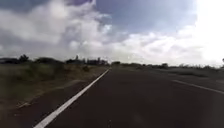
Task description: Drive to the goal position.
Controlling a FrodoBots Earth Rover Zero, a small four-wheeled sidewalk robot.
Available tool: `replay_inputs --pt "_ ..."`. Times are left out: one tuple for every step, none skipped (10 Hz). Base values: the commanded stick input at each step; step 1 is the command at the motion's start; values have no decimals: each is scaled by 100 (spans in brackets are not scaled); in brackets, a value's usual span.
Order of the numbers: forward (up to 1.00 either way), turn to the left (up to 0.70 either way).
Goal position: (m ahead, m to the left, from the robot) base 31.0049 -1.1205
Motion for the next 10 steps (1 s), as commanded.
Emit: replay_inputs --pt "100 0" --pt "100 0" --pt "100 0" --pt "100 0" --pt "100 0" --pt "100 0" --pt "100 0" --pt "100 0" --pt "100 0" --pt "100 0"
